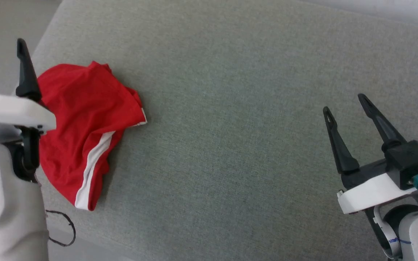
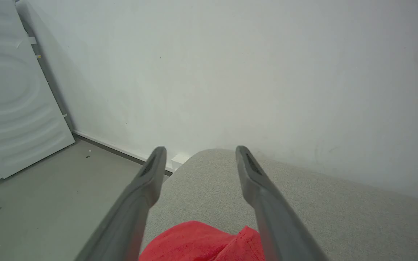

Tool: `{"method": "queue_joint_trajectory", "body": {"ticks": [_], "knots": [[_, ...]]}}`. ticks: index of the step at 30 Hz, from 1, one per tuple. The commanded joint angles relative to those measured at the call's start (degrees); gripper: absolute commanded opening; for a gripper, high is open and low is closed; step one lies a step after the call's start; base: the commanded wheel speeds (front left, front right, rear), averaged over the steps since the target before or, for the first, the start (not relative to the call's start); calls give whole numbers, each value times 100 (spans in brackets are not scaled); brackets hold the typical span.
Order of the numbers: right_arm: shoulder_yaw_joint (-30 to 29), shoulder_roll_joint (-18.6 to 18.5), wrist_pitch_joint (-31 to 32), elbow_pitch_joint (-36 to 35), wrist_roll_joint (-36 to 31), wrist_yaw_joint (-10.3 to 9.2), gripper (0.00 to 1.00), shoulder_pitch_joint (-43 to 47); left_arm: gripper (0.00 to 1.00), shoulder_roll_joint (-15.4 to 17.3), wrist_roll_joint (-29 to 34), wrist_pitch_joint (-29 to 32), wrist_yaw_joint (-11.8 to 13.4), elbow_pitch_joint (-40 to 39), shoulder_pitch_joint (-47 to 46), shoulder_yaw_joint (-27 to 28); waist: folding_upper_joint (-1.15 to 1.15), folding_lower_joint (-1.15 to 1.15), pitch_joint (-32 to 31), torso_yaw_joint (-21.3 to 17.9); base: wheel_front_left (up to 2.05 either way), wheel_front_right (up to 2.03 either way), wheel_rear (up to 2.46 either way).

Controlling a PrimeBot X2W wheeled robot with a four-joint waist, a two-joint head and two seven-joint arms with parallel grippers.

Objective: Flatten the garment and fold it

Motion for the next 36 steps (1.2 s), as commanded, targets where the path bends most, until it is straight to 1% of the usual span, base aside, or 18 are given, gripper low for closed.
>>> {"method": "queue_joint_trajectory", "body": {"ticks": [1,3,6,9,13,18,19,20,21,23,27,30,36], "knots": [[33,-33,0,-58,10,-4,100,-124,100,99,-75,198,-59,292,-212,11,0,-1,267,-74,0,0,0],[73,-52,-7,-67,21,-4,100,-186,100,213,-226,553,-130,788,-447,20,0,-1,371,-100,0,0,0],[138,-79,-25,-56,44,-4,100,-278,100,354,-507,1363,-233,1597,-658,14,0,-1,505,-142,0,0,0],[173,-93,-40,-50,58,-4,100,-359,100,456,-797,1999,-299,2257,-832,74,0,-1,624,-161,0,0,0],[182,-122,-60,-48,74,-4,100,-434,100,548,-1174,2765,-374,2952,-1033,142,0,-1,752,-134,0,0,0],[253,-134,-68,-46,85,-4,100,-552,100,584,-1521,3687,-458,3552,-1214,46,0,-1,858,-89,0,0,0],[272,-132,-82,-41,91,-4,100,-582,83,588,-1572,3810,-470,3634,-1240,24,0,-1,864,-85,0,0,0],[295,-123,-96,-33,100,-4,100,-611,47,601,-1615,3908,-481,3701,-1259,0,0,-1,867,-87,0,0,0],[312,-113,-114,-19,111,-4,100,-634,38,613,-1635,3990,-490,3754,-1270,-41,0,-1,859,-89,0,0,0],[329,-68,-178,29,146,-4,100,-657,0,646,-1633,4097,-500,3760,-1235,-151,0,-1,795,-129,0,0,0],[300,23,-300,164,178,-4,100,-642,0,829,-1537,3863,-508,3613,-1217,-285,0,-1,599,-201,0,0,0],[239,118,-411,289,197,-4,100,-577,0,1030,-1389,3632,-486,3460,-1291,-366,0,-1,376,-244,0,0,0],[20,384,-654,527,291,-4,100,-356,0,1446,-800,2551,-223,2783,-1598,-564,0,-1,-160,-358,0,0,0]]}}
